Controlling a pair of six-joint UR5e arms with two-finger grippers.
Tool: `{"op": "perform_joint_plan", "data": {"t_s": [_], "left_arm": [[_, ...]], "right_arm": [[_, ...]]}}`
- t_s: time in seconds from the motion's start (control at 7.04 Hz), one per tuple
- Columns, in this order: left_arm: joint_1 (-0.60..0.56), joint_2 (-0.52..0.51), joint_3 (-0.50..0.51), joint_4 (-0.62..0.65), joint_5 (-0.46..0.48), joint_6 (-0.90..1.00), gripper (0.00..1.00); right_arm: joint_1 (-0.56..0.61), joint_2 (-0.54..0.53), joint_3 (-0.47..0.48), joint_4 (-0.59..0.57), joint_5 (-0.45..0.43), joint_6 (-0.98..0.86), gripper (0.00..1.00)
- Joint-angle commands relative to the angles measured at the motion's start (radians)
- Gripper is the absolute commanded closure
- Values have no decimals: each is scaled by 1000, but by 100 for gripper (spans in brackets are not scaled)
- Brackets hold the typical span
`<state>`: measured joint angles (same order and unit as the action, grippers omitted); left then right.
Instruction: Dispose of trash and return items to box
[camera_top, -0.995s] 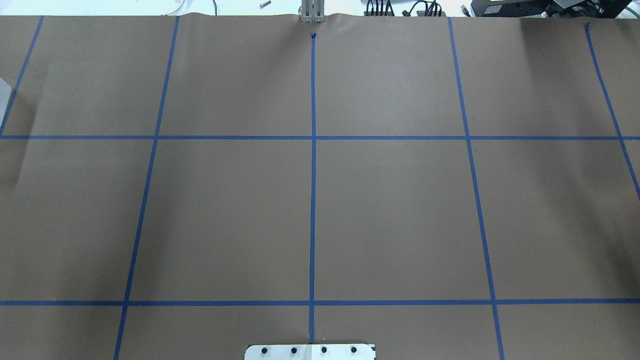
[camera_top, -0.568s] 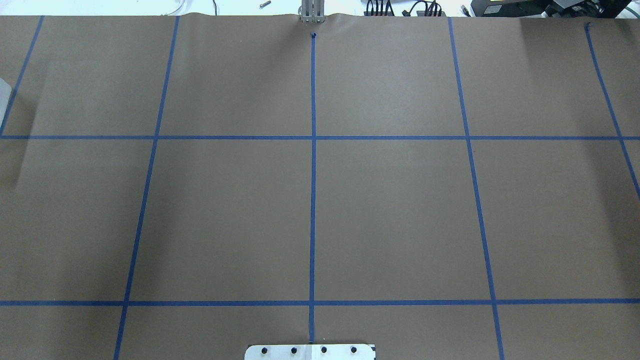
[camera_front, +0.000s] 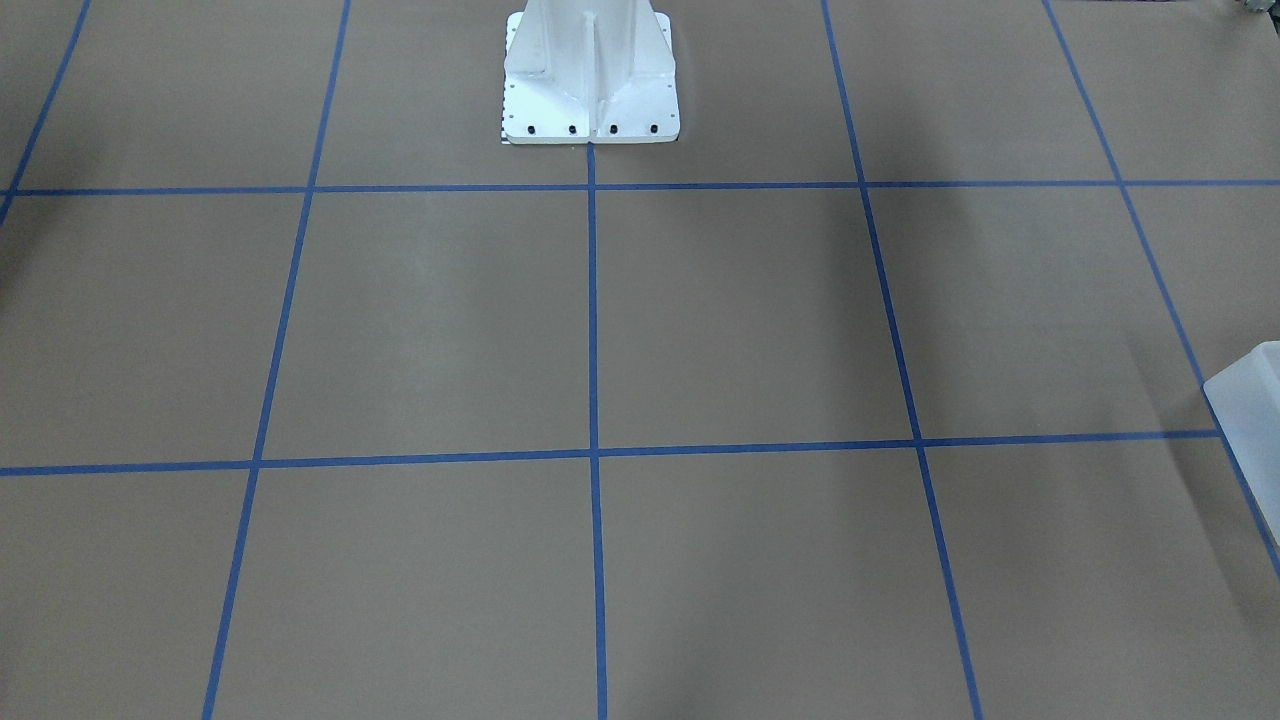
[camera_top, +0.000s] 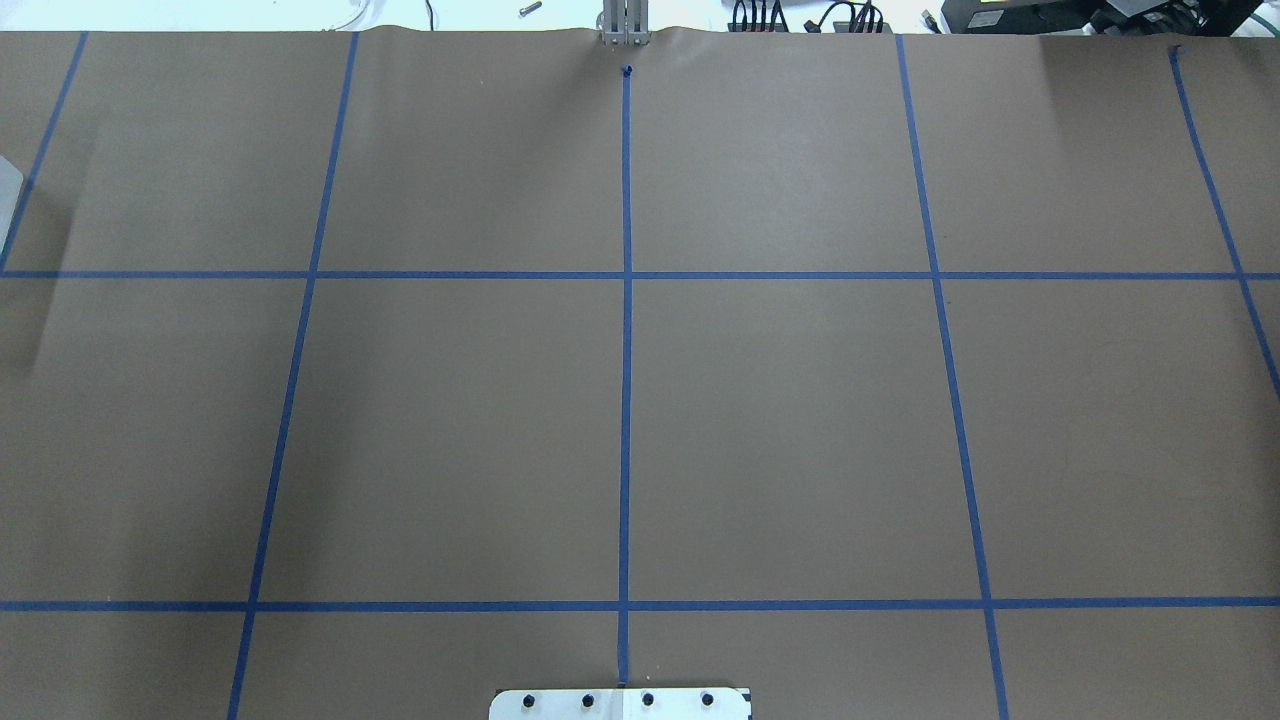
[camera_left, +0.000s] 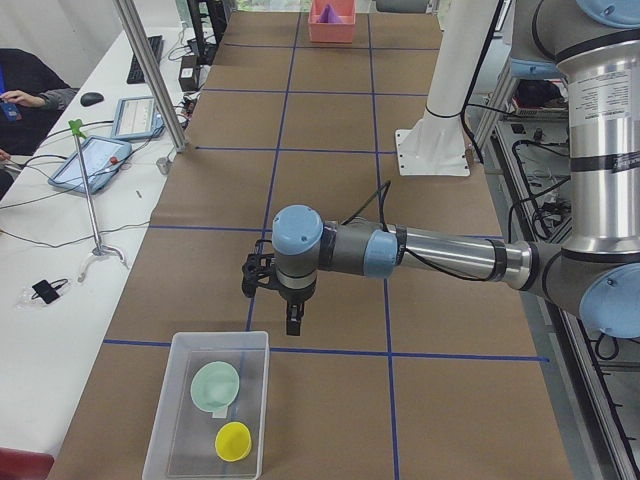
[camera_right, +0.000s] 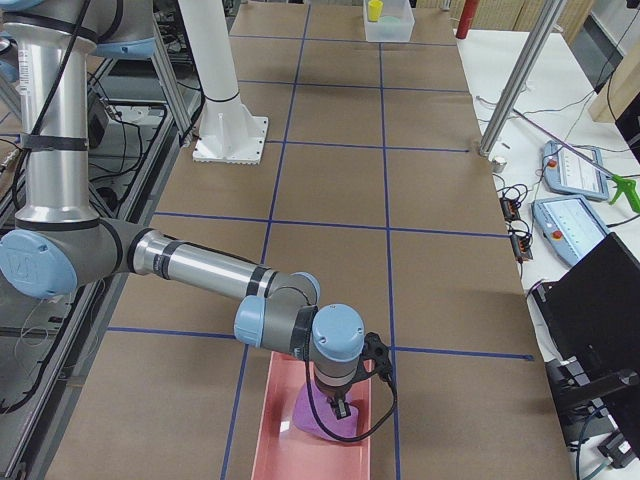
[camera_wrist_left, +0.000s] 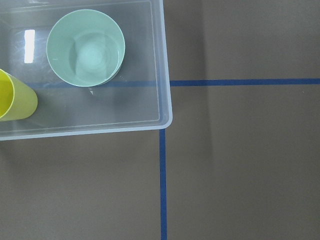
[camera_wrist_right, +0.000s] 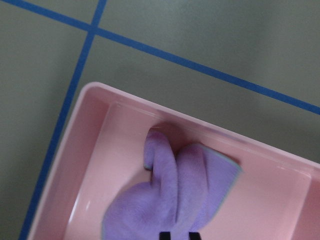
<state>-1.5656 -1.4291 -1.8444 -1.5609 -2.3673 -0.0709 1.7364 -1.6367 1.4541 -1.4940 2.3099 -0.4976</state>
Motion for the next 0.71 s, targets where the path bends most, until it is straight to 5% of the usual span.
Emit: {"op": "perform_joint_plan", "data": {"t_s": [0.0, 0.28, 0.57], "left_arm": [[4, -8, 8, 11, 2, -1, 1], [22, -8, 4, 134, 3, 0, 1], [27, 28, -2, 119, -7, 14, 1]], "right_arm": [[-113, 12, 72, 5, 106, 267, 1], [-246, 56, 117, 20, 42, 459, 0], [-281, 92, 106, 34, 40, 473, 0]]}}
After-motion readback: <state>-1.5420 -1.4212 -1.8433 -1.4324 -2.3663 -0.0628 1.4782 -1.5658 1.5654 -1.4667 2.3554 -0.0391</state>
